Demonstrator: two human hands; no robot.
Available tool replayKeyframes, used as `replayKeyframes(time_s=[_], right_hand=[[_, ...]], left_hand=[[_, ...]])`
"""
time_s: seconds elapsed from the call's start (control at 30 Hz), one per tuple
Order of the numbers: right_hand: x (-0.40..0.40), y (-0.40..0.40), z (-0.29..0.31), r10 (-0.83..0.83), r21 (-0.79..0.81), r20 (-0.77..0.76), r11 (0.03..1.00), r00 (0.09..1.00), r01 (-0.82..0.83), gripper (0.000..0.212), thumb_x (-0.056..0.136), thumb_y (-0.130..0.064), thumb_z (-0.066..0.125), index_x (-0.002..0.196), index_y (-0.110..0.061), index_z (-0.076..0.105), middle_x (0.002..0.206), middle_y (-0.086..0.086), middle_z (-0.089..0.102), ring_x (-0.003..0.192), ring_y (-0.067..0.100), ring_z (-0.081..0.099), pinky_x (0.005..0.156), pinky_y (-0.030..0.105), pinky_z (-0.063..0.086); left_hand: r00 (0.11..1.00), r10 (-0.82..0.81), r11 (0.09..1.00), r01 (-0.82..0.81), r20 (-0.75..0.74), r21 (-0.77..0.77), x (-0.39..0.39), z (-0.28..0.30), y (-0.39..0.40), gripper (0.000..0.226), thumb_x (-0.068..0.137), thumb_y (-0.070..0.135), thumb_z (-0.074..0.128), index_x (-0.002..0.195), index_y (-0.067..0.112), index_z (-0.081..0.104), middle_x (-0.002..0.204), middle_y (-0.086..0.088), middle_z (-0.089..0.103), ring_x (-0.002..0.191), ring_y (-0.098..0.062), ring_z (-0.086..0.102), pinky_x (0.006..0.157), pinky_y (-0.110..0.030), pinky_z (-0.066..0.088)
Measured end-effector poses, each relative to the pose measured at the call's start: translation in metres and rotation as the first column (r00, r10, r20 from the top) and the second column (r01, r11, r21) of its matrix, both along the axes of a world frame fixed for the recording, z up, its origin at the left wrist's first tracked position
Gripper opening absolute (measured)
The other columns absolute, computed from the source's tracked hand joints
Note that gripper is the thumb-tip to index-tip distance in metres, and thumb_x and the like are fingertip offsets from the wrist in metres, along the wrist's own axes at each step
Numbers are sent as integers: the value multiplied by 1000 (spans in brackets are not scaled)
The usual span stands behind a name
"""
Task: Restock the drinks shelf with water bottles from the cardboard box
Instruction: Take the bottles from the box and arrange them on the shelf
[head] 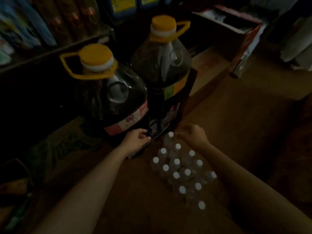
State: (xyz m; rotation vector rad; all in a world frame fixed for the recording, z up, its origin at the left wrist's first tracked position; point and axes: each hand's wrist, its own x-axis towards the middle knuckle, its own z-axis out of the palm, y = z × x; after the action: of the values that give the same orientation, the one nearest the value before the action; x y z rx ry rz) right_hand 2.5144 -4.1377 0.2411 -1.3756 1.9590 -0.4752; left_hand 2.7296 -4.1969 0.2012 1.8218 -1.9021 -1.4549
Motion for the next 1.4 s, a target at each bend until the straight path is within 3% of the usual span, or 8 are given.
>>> replayKeyframes(time_s=[0.23, 0.4, 0.53, 0.7, 0.83, 0.97, 1.2, 1.4], right_hand=[[-41, -28, -163, -128, 9, 43, 992, 991, 127, 28, 92, -25, 61, 108, -2, 63, 105, 15, 66, 91, 24, 63, 81, 37, 54], [-56, -55, -244, -146, -75, 33, 986, 989, 148, 17, 91, -25, 63, 99, -10, 63, 100, 11, 67, 85, 19, 62, 70, 29, 52], [-65, -74, -281, -123, -173, 15, 977, 992, 124, 19, 91, -25, 63, 101, -9, 65, 90, 5, 64, 79, 15, 59, 63, 23, 45], [-73, -74, -309, -90, -148, -39, 985, 995, 84, 20, 94, -24, 58, 107, -9, 65, 102, 7, 67, 90, 16, 61, 81, 34, 52], [-73, -69, -307, -92, -170, -84, 982, 992, 77, 25, 93, -24, 59, 110, -7, 68, 109, 10, 69, 100, 24, 64, 76, 27, 45], [-68, -67, -275, -71, -130, -78, 990, 994, 60, 26, 95, -25, 56, 115, -10, 63, 112, 9, 66, 97, 19, 61, 75, 29, 49], [-42, -51, -120, -38, -190, -50, 981, 998, 28, 29, 99, -24, 49, 119, -5, 57, 113, 13, 63, 102, 27, 60, 84, 39, 50], [-28, -36, 49, 158, 78, -109, 986, 981, -150, 35, 94, -4, 49, 129, -6, 48, 126, 12, 54, 115, 26, 54, 93, 32, 48]], left_hand=[[994, -97, 994, 95, -40, -52, -80, -168, -52, 62, 86, 25, 68, 141, 14, 41, 139, -8, 49, 125, -23, 49, 95, -28, 39], [931, -357, 916, 364, 72, -167, -119, -237, -88, 65, 81, 28, 72, 137, 13, 43, 138, -10, 48, 125, -27, 47, 99, -32, 38], [914, -401, 900, 404, 51, -161, -136, -274, -114, 64, 82, 28, 71, 138, 16, 43, 140, -6, 47, 129, -27, 45, 102, -34, 38], [919, -383, 917, 366, -92, -157, -136, -292, -116, 22, 81, 13, 73, 96, 21, 58, 95, 7, 59, 100, -15, 56, 79, -23, 42], [942, -243, 954, 189, -231, -232, -124, -294, -100, 21, 81, 11, 72, 94, 15, 56, 96, 1, 57, 94, -14, 54, 72, -22, 41], [941, -171, 947, 75, -293, -313, -115, -255, -96, 20, 82, 13, 71, 95, 14, 55, 97, 0, 58, 92, -13, 55, 72, -24, 41], [932, -114, 940, -11, -345, -341, -104, -85, -97, 24, 87, 16, 66, 105, 14, 50, 103, 0, 54, 99, -13, 52, 77, -25, 40], [934, -103, 960, 3, -343, -282, -85, 89, -71, 23, 85, 19, 68, 98, 12, 49, 95, 1, 55, 91, -10, 53, 66, -16, 42]])
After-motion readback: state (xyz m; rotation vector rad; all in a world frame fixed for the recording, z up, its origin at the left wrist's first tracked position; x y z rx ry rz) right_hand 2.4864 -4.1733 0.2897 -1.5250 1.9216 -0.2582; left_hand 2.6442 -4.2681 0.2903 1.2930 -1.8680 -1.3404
